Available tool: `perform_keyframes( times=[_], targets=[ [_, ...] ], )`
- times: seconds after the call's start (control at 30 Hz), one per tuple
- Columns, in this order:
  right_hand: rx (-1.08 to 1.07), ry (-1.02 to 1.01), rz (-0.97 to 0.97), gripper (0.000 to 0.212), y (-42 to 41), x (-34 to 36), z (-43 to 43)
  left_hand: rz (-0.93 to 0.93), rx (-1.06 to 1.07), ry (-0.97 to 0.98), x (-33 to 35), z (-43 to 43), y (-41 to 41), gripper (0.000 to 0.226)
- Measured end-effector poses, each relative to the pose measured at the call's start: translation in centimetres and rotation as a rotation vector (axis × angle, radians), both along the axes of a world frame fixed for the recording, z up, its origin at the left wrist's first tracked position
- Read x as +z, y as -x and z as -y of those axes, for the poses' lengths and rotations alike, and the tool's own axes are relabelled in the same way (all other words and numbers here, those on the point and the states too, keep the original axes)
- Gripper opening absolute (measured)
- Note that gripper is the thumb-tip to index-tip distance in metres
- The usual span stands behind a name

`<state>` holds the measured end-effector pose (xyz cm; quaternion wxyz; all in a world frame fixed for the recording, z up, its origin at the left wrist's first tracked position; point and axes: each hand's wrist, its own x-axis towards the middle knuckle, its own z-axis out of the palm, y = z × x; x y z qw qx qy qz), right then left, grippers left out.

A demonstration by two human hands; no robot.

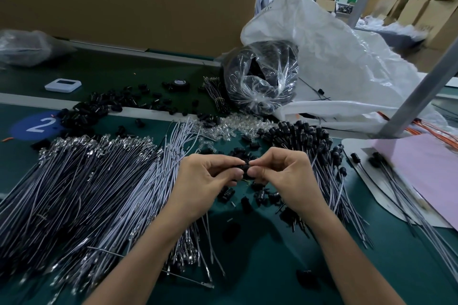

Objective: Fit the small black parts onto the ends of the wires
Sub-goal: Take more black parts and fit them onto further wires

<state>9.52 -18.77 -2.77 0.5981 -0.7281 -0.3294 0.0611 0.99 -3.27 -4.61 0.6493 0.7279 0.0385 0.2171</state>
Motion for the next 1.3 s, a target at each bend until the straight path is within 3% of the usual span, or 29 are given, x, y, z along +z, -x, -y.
perform_keyframes(
  times=[0.53, 0.7, 0.8, 0.93, 1.03, 1.2, 1.3],
  targets=[
    [0.093, -0.091, -0.054, 0.009, 0.5, 0.2, 0.3, 0.061, -0.061, 0.109, 0.2, 0.9, 0.5, 0.016],
    [0.228, -0.147, -0.139, 0.012, 0.0, 2.4, 1.9, 0.077, -0.269, 0.237, 1.4, 1.2, 1.0, 0.025],
    [0.337, -0.339, -0.319, 0.02, -0.9, 4.0, 4.8, 0.086, -0.069, 0.298, 1.8, 0.4, 1.1, 0.036],
    [0.264, -0.447, -0.297, 0.011, -1.9, 6.0, 9.3, 0.112, 0.335, 0.444, 1.8, -0.4, 1.0, 0.039],
    [-0.039, -0.196, -0.183, 0.025, -3.5, 7.9, 11.4, 0.164, 0.471, 0.477, 2.0, -1.1, 1.1, 0.035],
    [-0.487, 0.557, 0.262, 0.026, -6.3, 7.3, 10.1, 0.103, 0.608, 0.397, 1.6, -2.2, 0.8, 0.012],
    [-0.379, 0.643, 0.311, 0.024, -3.7, 6.0, 6.6, 0.101, 0.642, 0.383, 1.4, -2.4, 0.6, 0.017]
  ],
)
